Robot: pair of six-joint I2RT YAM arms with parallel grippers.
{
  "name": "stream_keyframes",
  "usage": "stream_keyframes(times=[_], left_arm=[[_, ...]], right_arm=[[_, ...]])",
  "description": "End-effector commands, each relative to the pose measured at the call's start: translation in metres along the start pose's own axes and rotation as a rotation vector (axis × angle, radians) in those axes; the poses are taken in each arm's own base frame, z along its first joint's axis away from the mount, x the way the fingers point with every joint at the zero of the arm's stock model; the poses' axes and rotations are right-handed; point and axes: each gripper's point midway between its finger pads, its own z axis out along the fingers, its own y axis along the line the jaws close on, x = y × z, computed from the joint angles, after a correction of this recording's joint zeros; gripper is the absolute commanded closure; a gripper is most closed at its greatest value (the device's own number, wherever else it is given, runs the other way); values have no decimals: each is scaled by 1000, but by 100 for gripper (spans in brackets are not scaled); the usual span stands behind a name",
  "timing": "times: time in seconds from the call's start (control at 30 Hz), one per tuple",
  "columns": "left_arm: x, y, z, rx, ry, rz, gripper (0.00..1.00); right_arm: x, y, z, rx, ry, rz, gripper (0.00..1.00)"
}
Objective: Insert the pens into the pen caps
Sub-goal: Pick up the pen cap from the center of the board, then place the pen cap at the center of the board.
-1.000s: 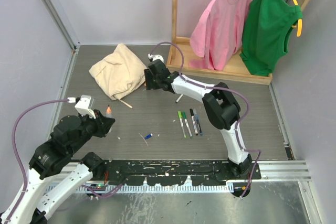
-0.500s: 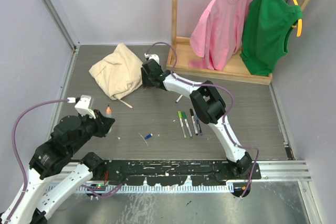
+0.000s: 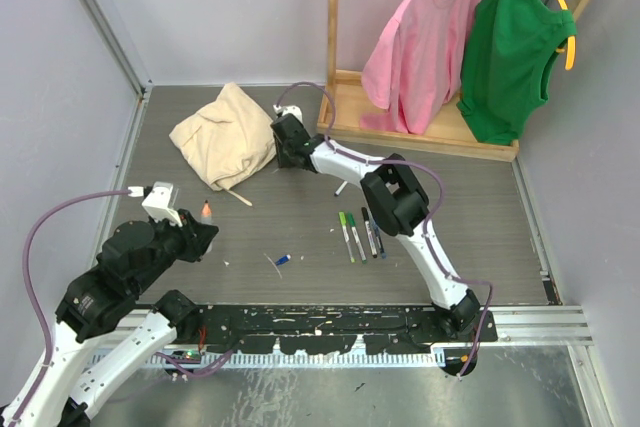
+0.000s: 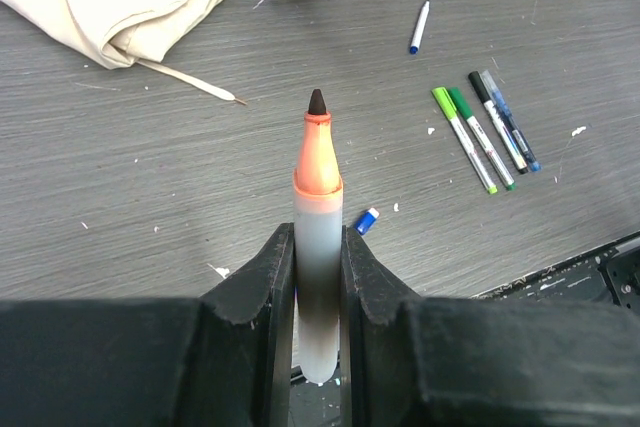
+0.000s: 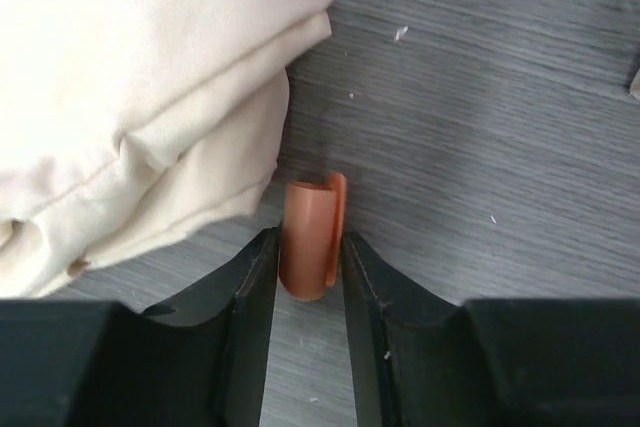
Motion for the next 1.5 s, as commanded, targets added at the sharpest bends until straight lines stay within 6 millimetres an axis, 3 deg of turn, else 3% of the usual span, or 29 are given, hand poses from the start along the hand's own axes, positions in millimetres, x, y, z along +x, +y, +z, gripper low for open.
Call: stream_keyframes(times=[0.0, 0.23, 0.33, 0.47, 0.57, 0.77, 0.9, 1.03, 1.17, 1.37, 1.47], left_arm=[[-8, -2, 2, 4, -28, 6, 99], [-6, -3, 7, 5, -16, 9, 99], [-3, -3, 10, 2, 3, 11, 100], [-6, -8, 15, 18, -9, 10, 100], [-6, -7, 18, 11, -4, 18, 100], [-3, -6, 23, 5, 9, 28, 100], [-3, -6, 22, 4, 5, 27, 100], [-4, -4, 20, 0, -5, 26, 100], [-5, -3, 19, 0, -16, 23, 100], [-5, -3, 18, 2, -20, 23, 99], [-5, -3, 17, 1, -26, 21, 100]], right_arm=[[-21, 11, -39, -73, -25, -42, 64], [-35, 32, -103, -281, -76, -132, 80], [-29, 36, -135, -364, -92, -150, 83], [-6, 27, -176, -426, -138, -180, 81], [12, 19, -203, -424, -222, -247, 86], [76, 27, -248, -555, -280, -741, 89], [135, 25, -261, -735, -202, -1129, 92], [171, 16, -264, -865, -120, -1333, 92], [195, 11, -266, -992, -39, -1468, 86], [214, 3, -252, -1046, 118, -1533, 83], [217, 2, -246, -1047, 157, -1539, 75]])
